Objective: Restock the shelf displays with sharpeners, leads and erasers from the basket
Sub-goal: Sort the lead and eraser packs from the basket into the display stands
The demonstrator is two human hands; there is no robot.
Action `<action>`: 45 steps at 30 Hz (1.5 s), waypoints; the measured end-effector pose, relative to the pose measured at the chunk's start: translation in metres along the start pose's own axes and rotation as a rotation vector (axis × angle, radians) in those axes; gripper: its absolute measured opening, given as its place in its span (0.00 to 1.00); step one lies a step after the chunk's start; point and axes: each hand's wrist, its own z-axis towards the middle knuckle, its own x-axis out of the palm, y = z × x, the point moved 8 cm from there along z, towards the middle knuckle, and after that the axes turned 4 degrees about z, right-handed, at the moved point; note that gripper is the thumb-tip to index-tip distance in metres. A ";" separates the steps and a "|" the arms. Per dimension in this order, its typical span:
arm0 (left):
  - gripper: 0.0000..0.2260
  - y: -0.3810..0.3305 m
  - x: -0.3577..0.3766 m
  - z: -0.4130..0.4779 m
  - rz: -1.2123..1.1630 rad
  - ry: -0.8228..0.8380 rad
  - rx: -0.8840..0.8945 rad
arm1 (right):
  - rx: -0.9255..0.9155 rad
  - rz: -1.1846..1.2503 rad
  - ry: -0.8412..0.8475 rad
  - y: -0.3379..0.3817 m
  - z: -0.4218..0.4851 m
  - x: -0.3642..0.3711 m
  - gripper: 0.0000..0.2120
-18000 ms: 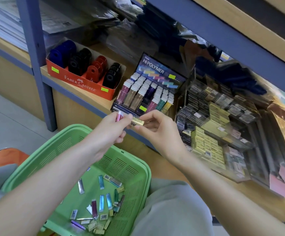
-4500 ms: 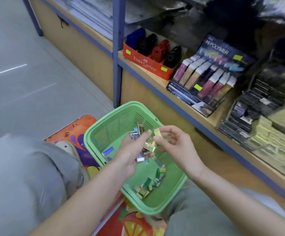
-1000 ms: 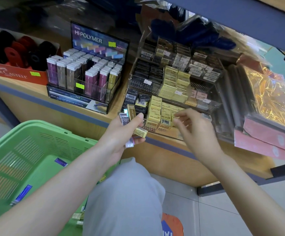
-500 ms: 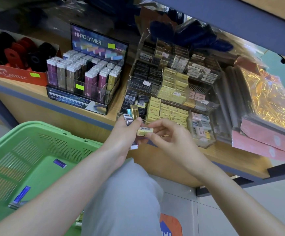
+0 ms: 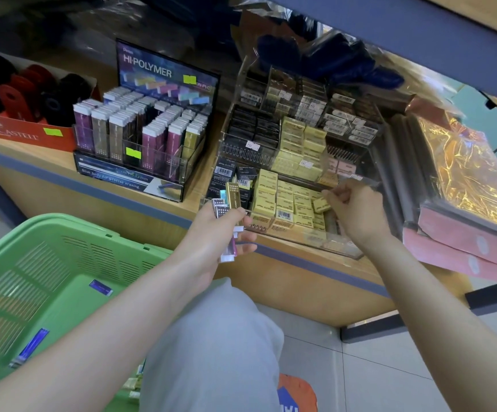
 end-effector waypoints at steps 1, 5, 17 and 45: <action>0.01 0.002 0.000 0.001 -0.003 -0.001 -0.010 | -0.027 -0.055 0.015 0.003 0.000 0.002 0.07; 0.02 0.007 -0.001 0.003 -0.012 0.000 -0.040 | -0.163 -0.163 0.036 0.012 -0.001 0.004 0.06; 0.02 0.011 -0.005 0.007 -0.001 0.020 -0.065 | -0.230 -0.263 0.218 0.013 0.003 0.007 0.14; 0.07 0.001 0.012 0.000 0.219 0.153 0.029 | 0.150 0.755 0.402 0.080 -0.065 0.034 0.07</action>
